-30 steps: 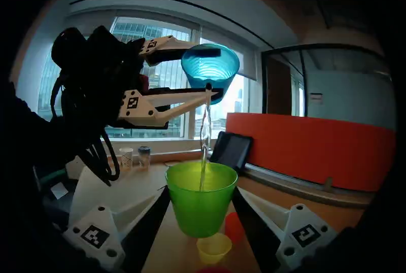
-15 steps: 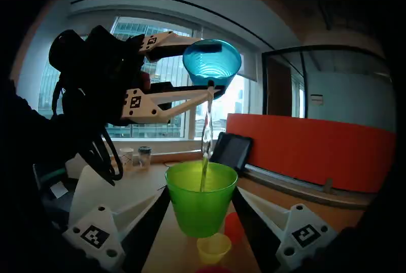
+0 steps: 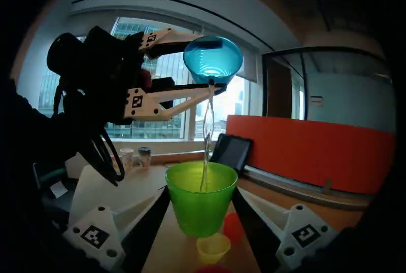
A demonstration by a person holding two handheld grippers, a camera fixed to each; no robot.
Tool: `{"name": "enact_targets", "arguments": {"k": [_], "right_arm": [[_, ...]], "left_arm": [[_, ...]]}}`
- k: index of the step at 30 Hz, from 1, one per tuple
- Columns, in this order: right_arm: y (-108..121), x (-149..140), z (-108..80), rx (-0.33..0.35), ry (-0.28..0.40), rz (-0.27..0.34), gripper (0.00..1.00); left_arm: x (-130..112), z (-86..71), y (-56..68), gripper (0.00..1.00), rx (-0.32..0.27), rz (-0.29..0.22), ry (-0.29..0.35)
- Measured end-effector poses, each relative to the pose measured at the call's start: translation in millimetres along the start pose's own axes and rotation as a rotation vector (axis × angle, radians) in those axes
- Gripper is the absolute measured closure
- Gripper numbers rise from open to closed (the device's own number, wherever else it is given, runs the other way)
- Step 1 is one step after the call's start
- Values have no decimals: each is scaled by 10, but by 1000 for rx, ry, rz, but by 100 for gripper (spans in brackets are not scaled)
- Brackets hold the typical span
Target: Pour water
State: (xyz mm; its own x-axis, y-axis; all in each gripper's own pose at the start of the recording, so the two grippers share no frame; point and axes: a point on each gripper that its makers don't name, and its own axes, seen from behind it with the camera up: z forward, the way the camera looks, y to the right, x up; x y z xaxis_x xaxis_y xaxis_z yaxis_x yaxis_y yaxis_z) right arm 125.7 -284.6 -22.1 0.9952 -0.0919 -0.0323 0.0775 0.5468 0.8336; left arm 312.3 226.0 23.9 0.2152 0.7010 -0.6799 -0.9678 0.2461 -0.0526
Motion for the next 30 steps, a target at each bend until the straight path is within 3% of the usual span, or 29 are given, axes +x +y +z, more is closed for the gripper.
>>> {"name": "enact_targets", "arguments": {"k": [30], "right_arm": [[-31, 22, -27, 1, 4, -10, 12]], "left_arm": [[114, 26, -67, 14, 9, 188, 14]]}}
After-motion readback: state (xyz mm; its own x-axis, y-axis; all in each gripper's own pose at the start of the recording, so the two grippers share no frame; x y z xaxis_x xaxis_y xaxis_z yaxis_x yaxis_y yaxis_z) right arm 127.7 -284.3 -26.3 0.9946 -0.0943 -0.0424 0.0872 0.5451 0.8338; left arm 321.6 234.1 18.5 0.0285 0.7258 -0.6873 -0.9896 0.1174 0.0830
